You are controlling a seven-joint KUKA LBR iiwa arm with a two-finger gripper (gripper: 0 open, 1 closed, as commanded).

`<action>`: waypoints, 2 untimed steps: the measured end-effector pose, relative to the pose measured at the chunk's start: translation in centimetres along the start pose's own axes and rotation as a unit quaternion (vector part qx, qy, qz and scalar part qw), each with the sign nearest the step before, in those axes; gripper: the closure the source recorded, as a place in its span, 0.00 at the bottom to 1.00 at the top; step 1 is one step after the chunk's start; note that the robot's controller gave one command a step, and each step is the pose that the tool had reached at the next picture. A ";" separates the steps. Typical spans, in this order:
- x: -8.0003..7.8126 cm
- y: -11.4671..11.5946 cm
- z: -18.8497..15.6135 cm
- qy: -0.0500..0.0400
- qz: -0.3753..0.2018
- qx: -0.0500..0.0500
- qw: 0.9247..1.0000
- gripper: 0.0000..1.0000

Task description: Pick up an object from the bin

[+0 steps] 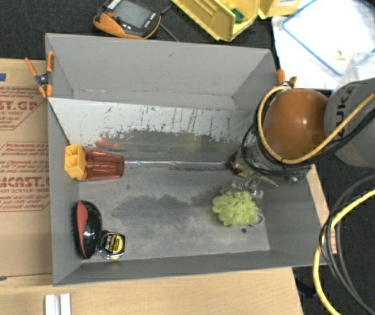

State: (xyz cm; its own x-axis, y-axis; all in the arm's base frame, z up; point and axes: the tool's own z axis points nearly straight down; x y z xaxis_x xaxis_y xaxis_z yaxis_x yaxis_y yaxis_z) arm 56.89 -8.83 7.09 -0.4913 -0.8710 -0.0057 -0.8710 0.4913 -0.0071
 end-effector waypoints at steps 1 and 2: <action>0.0 0.0 0.0 0.000 0.000 0.000 1.000 1.00; -0.1 0.1 -2.6 0.000 0.000 -0.002 1.000 1.00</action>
Offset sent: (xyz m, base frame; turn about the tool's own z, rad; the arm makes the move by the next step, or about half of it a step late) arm -0.0001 0.0000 0.0398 -0.0001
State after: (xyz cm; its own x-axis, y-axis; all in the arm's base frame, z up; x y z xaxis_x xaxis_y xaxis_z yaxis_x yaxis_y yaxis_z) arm 56.78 -8.73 9.69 -0.4920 -0.8706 -0.0053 -0.8706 0.4920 -0.0036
